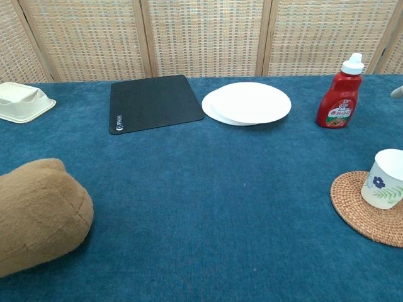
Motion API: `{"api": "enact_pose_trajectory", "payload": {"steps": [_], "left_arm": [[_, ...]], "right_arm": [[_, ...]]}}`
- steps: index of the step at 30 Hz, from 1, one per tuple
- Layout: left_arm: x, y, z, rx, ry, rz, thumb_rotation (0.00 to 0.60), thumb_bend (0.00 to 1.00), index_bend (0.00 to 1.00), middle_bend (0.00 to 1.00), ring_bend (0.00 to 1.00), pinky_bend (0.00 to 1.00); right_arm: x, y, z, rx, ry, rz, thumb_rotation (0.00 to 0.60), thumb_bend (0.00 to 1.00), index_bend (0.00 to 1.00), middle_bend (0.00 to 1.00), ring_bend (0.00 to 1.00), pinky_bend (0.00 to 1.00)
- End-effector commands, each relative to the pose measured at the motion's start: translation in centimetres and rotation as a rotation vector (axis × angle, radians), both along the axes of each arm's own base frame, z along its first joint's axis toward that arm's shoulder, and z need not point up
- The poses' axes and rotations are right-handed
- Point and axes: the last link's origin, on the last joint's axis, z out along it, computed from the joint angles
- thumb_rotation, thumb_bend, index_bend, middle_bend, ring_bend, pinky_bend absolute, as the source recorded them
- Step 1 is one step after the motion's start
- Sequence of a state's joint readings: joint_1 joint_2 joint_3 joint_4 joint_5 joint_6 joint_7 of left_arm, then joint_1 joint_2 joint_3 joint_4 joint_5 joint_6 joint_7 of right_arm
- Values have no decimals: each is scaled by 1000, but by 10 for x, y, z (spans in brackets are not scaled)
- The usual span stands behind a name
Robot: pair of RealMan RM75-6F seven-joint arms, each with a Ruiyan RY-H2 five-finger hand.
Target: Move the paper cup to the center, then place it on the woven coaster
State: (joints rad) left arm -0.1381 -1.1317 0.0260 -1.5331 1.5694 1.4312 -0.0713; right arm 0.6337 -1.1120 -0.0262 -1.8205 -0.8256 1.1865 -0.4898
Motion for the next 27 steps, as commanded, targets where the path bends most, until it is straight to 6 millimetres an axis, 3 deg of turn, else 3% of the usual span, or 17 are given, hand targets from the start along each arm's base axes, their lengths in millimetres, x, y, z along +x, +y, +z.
{"api": "enact_pose_trajectory", "payload": {"steps": [1,8,17,27], "left_arm": [[0,0,0,2,1,1,600,105,0,0,0,0],[0,-1,-1,7,6,1,600,105,0,0,0,0],[2,-4,-1,24,15,-6,600,105,0,0,0,0],[1,-7,-3,42,26,-8,600,105,0,0,0,0]], "right_arm": [[-11,10,16,-76,-17,5,600,18,0,0,0,0],[-22,36,27,-165,-61,69,600,18,0,0,0,0],[-27,72,10,-218,-146,212,600,17,0,0,0,0],[-42,88,6,-272,-172,275,600,17,0,0,0,0]]}}
